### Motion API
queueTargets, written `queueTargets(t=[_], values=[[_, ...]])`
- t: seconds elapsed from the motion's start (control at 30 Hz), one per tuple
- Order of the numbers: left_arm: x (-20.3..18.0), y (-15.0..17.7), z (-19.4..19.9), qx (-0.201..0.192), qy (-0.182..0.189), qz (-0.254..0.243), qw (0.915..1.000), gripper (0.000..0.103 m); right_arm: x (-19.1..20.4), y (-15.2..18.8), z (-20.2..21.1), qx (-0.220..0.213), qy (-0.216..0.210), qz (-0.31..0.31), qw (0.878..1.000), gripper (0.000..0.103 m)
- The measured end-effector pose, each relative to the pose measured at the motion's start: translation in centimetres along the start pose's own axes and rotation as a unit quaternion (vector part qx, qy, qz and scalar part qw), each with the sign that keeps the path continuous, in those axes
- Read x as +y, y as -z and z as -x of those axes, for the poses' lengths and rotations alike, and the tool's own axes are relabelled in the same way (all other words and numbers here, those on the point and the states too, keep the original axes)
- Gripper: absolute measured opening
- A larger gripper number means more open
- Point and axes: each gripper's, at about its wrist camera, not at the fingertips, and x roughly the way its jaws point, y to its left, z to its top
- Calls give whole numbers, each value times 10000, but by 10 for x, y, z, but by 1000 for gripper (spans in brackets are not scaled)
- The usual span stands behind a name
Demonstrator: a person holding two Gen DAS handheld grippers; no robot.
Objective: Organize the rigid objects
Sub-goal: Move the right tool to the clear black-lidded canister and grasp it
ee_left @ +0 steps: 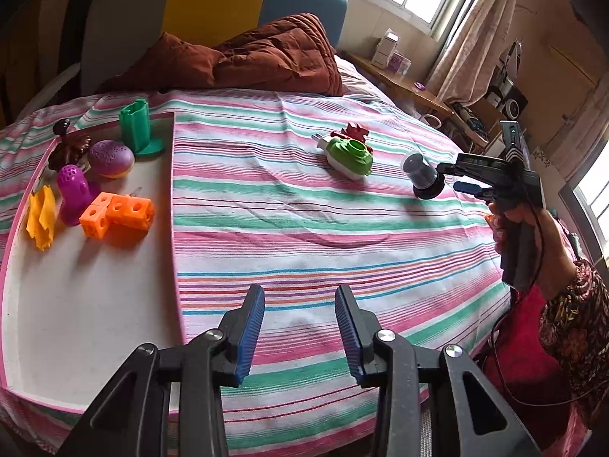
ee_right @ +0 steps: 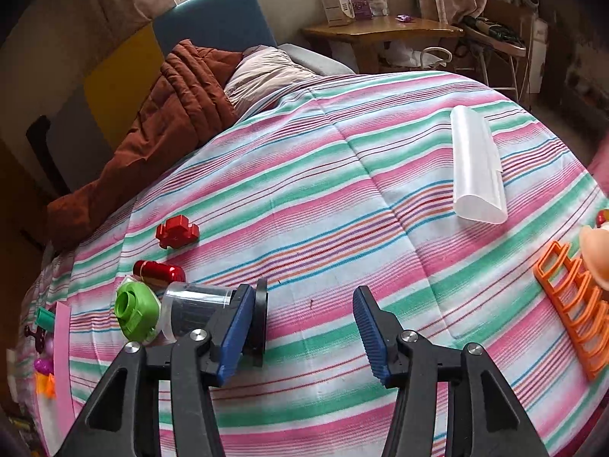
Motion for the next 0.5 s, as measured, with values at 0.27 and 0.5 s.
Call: queueTargets(t=[0.27,0.5], values=[[-6,1,-8,118,23,14,9999,38,-46,12,-1,128,255,-424,9987,55],[-6,0,-15,198,9,150,9997,38,-31,4,33,-666,-256,-224,9972,63]])
